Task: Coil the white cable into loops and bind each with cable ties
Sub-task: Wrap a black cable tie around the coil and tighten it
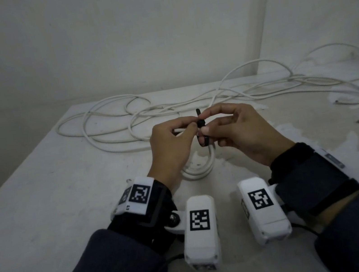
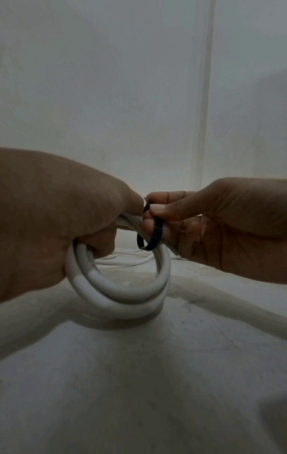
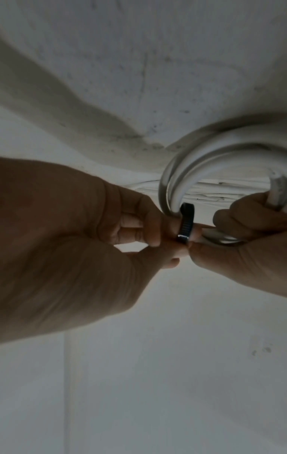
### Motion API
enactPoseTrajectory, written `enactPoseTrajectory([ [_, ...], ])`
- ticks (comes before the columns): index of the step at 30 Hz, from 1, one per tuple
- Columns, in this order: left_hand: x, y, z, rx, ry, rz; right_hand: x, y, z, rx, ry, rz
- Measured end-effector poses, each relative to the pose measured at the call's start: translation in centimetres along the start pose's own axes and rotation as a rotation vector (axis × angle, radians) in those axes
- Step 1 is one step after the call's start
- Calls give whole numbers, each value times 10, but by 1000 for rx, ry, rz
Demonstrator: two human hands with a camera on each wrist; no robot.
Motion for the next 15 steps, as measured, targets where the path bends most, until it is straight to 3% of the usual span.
enactPoseTrajectory([
  [8,-1,0,0,-15,2,4,1,-2,-1,41,-14,-33],
  [15,-5,-1,-1,-8,7,-47,-4,-2,1,63,163,-112],
])
Point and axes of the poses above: each hand's wrist, its own y-axis away from the middle knuckle, its own z-axis out of the palm, x = y × z, the point moved 4 cm from there along -y, towards the middle knuckle, and after that the axes turned 1 degree about -y, right-handed, at the moved point
